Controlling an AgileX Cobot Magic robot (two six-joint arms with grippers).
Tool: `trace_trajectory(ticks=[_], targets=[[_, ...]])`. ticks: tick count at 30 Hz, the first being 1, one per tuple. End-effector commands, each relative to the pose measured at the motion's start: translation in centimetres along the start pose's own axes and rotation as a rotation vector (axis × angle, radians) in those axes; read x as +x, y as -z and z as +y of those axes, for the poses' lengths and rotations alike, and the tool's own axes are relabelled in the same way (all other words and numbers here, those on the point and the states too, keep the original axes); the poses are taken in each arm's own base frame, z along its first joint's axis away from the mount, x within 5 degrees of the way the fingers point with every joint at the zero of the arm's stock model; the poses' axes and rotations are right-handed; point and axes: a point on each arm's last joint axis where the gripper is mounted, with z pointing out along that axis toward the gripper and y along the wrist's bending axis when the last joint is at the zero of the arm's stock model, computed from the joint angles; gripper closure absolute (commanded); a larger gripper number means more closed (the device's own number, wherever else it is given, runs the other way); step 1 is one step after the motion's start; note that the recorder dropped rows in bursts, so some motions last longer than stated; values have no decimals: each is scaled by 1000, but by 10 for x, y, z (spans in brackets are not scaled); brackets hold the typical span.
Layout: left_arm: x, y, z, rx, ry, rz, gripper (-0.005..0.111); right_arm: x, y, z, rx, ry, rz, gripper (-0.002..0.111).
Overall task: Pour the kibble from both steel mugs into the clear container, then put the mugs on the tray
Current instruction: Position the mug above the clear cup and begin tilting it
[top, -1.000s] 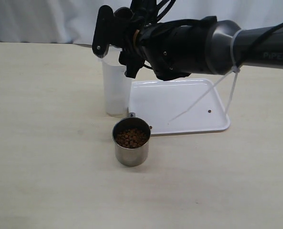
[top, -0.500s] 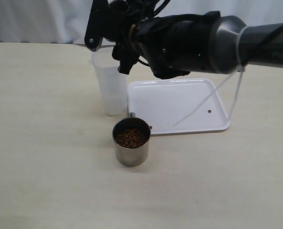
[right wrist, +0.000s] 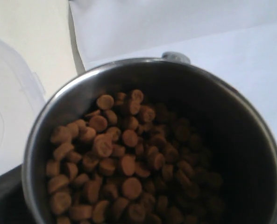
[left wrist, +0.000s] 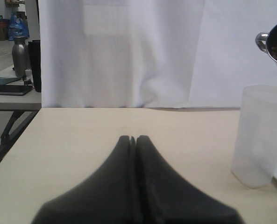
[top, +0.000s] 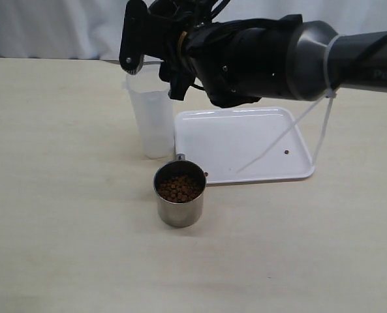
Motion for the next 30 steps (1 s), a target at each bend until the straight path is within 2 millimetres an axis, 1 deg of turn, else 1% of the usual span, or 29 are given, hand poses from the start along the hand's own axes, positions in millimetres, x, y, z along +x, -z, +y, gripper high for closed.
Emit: trace_trajectory(ticks=[1, 10, 15, 22, 25, 30], targets=[[0, 0, 0, -1, 6, -9, 107, -1, 4, -7, 28, 62, -2, 103], [0, 0, 0, -1, 7, -9, 107, -1, 4, -6, 20, 114, -8, 103], [0, 0, 0, -1, 7, -9, 107, -5, 3, -2, -10, 158, -47, 103], [0, 0, 0, -1, 7, -9, 107, -4, 1, 0, -11, 192, -40, 103], [0, 0, 0, -1, 7, -9, 107, -4, 1, 0, -10, 243, -40, 103], [0, 0, 0, -1, 7, -9, 107, -4, 1, 0, -10, 247, -40, 103]])
